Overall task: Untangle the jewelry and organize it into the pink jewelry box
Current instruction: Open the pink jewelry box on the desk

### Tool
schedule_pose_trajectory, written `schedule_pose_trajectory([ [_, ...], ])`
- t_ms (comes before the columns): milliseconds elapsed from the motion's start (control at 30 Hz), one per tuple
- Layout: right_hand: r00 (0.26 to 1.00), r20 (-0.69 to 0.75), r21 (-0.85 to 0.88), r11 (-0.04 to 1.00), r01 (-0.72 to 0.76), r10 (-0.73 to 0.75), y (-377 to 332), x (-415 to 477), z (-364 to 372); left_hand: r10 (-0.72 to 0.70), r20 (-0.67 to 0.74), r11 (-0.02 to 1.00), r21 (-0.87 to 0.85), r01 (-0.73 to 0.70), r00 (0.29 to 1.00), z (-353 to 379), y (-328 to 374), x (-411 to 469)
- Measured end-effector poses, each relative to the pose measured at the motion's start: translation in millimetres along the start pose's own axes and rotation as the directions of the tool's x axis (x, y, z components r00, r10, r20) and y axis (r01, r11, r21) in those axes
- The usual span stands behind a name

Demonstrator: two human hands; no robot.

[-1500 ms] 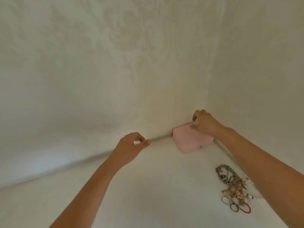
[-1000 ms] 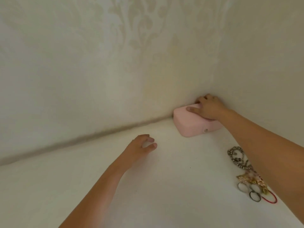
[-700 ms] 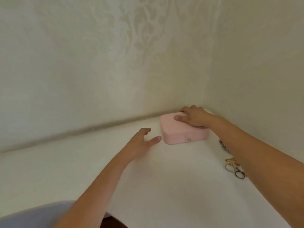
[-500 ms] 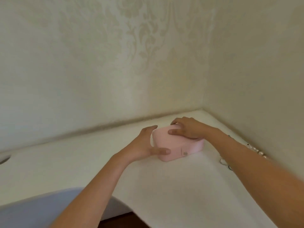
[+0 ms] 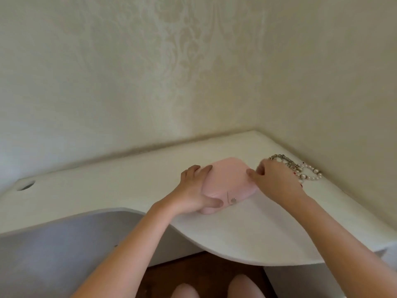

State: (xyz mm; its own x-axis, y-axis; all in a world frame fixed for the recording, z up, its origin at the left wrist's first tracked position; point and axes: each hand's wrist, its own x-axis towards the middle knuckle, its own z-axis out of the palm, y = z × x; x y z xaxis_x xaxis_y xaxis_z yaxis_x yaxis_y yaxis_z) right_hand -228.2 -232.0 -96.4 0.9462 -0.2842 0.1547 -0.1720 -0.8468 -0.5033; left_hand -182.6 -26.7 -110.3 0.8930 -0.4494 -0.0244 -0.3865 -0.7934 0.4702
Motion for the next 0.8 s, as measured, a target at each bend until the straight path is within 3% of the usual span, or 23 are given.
schedule_pose_trajectory([
  [100,0.923,0.379,0.183,0.973,-0.142,0.064,3.4,-17.2,6.1,-0.021,-0.002,1.000,-0.021,0.021,1.000,0.5,1.8,-1.3],
  [167,0.876,0.480,0.321,0.920,-0.223,0.044,-2.9,-24.9,14.1,-0.039,-0.003,0.999,-0.014,0.039,0.999,0.6,3.0,-1.7],
  [333,0.909,0.417,0.403,0.892,-0.202,0.017,-5.2,-28.3,25.8,-0.066,-0.015,0.998,-0.020,0.066,0.998,0.6,5.7,-3.3],
  [433,0.945,0.323,0.373,0.924,-0.080,-0.049,2.3,-30.0,34.1,-0.067,-0.017,0.998,-0.009,0.066,0.998,-0.6,6.5,-3.8],
  [600,0.937,0.299,0.382,0.923,0.058,-0.182,5.3,-27.5,36.4,-0.078,0.004,0.996,-0.030,0.078,0.997,-2.7,4.0,-4.8],
  [800,0.934,0.310,0.523,0.852,-0.014,-0.175,9.2,-22.7,38.8,-0.088,0.020,0.996,-0.011,0.088,0.996,-1.9,4.9,-4.0],
])
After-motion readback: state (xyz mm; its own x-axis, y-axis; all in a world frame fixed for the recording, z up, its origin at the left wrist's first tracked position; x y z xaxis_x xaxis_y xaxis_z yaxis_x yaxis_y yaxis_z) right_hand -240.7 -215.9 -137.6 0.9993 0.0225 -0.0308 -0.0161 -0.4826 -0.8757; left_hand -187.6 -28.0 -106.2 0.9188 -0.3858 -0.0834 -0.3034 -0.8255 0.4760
